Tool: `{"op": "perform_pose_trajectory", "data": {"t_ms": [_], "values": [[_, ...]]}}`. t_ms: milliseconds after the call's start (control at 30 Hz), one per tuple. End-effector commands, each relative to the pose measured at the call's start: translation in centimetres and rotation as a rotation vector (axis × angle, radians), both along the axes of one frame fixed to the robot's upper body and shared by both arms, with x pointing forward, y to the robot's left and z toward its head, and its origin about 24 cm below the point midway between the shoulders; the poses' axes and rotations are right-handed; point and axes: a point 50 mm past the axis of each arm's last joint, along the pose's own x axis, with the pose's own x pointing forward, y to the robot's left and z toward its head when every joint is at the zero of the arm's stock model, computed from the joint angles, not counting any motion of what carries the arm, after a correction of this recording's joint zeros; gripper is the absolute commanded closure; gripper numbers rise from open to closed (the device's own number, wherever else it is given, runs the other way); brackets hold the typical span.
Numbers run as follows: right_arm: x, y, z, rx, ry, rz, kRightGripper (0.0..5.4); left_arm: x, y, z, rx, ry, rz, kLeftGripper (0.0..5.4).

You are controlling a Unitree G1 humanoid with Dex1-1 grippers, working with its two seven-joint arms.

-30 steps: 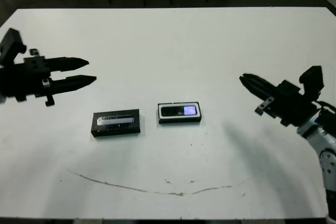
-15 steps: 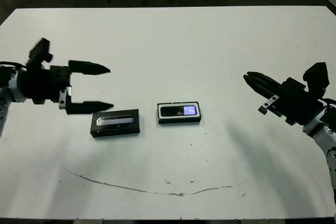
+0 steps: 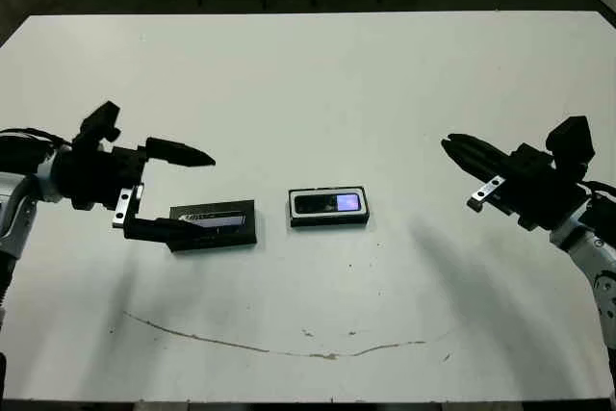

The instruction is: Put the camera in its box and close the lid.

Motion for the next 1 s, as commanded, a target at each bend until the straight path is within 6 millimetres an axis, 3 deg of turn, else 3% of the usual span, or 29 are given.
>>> {"op": "perform_pose_trajectory", "data": {"t_ms": [33,367,1000], "values": [[-0.2,-0.3,-0.7,-0.005,0.037,-0.019,5.4,0.2,0.0,-1.3,0.057,0.023,0.013,0.0],[-0.4,-0.4,-0.8,-0.023,0.029,-0.044,5.4,0.8,0.0,-3.4,0.094,0.066,0.045,0.0],[-0.7,-0.4,-1.1,-0.012,0.039,-0.058,5.4,0.5,1.2,-4.5,0.175,0.126,0.067,0.0]]}}
